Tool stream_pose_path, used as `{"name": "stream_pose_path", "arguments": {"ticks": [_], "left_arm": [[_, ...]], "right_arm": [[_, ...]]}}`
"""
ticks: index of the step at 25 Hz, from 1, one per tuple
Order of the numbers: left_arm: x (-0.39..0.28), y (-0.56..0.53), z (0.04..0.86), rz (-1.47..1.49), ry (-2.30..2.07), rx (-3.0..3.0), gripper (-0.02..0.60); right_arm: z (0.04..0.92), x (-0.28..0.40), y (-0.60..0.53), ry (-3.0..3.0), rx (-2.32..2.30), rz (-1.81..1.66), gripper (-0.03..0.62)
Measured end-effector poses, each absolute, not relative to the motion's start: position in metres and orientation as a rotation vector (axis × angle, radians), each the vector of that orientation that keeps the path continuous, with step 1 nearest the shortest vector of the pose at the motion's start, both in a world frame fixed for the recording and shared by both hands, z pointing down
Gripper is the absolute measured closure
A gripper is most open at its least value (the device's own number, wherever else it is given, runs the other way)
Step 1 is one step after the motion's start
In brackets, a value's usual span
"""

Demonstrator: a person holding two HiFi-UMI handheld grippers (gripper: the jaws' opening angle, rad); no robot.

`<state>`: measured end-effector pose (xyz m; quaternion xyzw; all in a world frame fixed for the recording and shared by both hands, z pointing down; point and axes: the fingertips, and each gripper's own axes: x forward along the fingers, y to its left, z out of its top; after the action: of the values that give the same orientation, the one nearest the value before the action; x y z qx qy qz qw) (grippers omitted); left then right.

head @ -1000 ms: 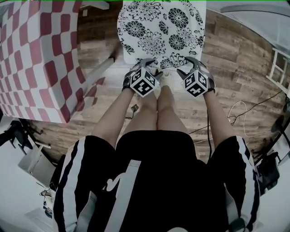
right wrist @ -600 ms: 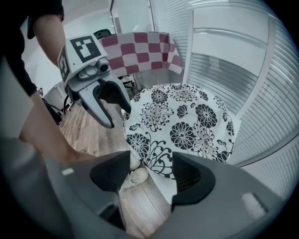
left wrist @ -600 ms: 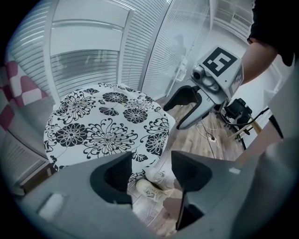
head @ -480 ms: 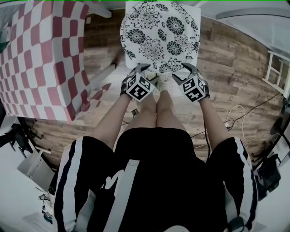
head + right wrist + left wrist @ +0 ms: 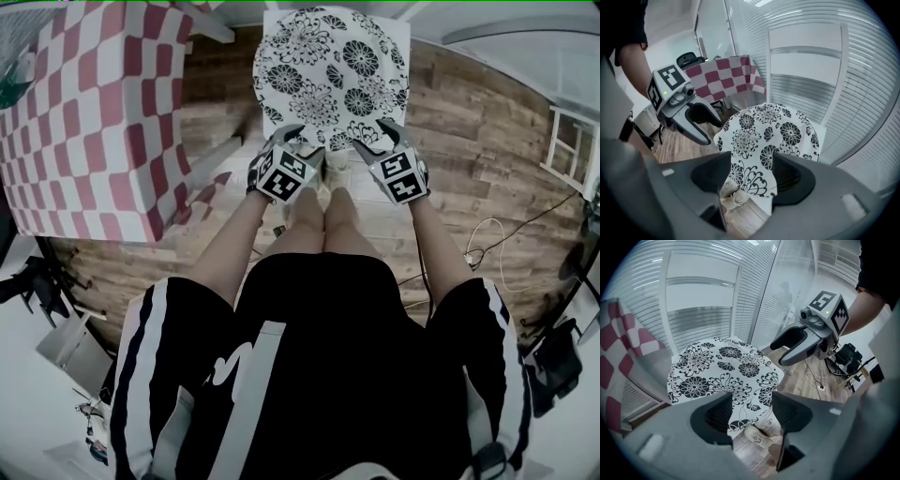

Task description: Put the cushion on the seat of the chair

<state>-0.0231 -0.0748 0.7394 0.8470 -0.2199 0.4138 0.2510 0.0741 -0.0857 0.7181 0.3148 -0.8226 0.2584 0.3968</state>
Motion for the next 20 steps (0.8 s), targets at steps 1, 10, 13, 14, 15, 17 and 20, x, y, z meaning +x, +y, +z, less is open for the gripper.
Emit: {"name": "stream_pose_path", "arguments": {"ticks": [1, 10, 13, 14, 15, 17, 20], "left_arm": [[-0.024, -0.078, 0.736, 1.125, -0.611, 2.308, 0.31], [-0.042, -0.107, 0.706, 1.097, -0.738, 2.309, 0.311], [-0.048, -0.115, 0.693, 1.063, -0.793, 2.308, 0.311], [-0.05, -0.118, 0.688, 1.058, -0.807, 2.315, 0.311], [-0.051, -0.119, 0.684, 1.059, -0.815, 2.326, 0.311], [-0.053, -0.122, 0.675, 1.062, -0.828, 2.35, 0.311], [-0.056, -0.128, 0.658, 1.025, -0.87, 2.366, 0.311]], "right_arm": [[0.714, 0.074, -0.09, -2.091, 0.818, 0.658, 0.327], [0.671, 0.071, -0.121, -2.137, 0.922, 0.614, 0.332], [0.656, 0.068, -0.127, -2.154, 0.944, 0.589, 0.332], [0.652, 0.068, -0.129, -2.158, 0.949, 0.58, 0.332], [0.647, 0.068, -0.13, -2.163, 0.955, 0.572, 0.332], [0.638, 0.068, -0.134, -2.172, 0.969, 0.556, 0.335], [0.621, 0.068, -0.138, -2.185, 1.002, 0.532, 0.339]]}}
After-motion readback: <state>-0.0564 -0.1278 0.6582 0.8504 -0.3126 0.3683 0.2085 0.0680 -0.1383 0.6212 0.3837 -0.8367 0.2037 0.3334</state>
